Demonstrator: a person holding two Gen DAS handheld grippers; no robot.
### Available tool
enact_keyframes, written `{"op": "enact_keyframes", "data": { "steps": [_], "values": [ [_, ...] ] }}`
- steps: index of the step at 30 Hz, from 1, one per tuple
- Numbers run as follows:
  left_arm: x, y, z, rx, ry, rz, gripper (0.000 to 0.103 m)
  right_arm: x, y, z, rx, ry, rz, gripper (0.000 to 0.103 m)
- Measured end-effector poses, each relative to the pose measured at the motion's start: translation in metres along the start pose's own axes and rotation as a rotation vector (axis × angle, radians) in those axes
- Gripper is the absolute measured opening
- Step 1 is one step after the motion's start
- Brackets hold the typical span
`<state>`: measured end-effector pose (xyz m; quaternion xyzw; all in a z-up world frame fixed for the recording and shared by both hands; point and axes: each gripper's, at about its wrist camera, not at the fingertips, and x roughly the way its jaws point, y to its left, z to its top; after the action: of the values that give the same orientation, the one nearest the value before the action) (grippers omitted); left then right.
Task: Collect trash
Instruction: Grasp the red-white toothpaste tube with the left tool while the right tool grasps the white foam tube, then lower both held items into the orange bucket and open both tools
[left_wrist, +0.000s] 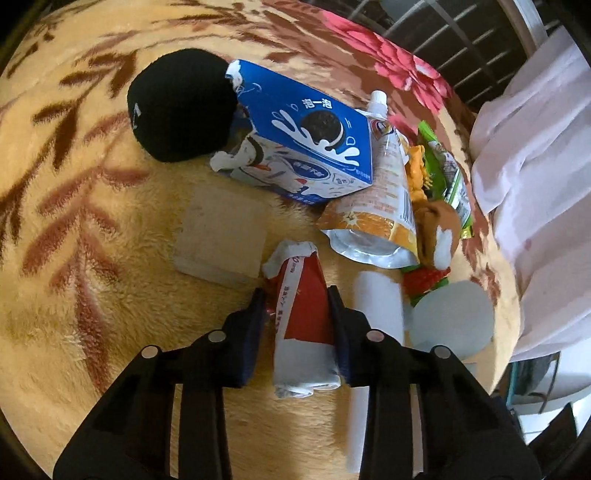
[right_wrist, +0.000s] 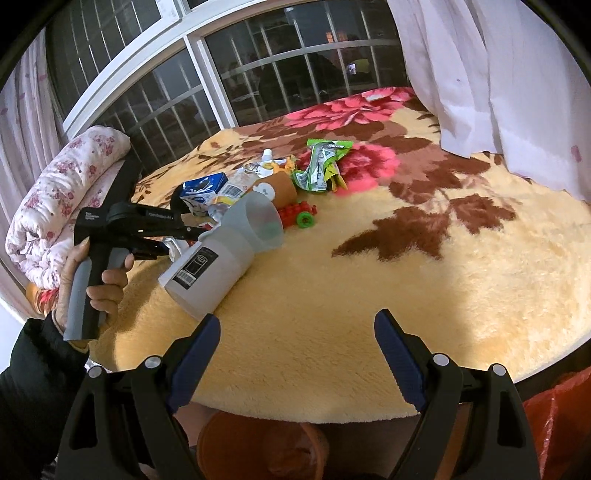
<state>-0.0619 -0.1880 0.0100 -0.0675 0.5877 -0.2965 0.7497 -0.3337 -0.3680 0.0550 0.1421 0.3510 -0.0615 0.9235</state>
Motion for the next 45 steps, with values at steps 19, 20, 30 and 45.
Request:
{"op": "enact_keyframes", "data": {
  "steps": [19, 20, 30, 45],
  "values": [
    [-0.132, 0.019, -0.101, 0.221, -0.341, 0.313, 0.023, 0.047, 0.133, 0.069, -0.013, 0.189, 0.235, 0.063],
    [-0.136, 0.023, -0.107, 0.218, -0.352, 0.321, 0.023, 0.060, 0.134, 0.073, 0.023, 0.237, 0.224, 0.060],
    [-0.142, 0.043, -0.135, 0.225, -0.372, 0.307, 0.023, 0.142, 0.137, 0.091, 0.129, 0.480, -0.081, 0.058],
    [-0.140, 0.054, -0.151, 0.214, -0.370, 0.176, 0.023, 0.111, 0.163, 0.083, 0.020, 0.353, 0.042, 0.023]
  ]
}}
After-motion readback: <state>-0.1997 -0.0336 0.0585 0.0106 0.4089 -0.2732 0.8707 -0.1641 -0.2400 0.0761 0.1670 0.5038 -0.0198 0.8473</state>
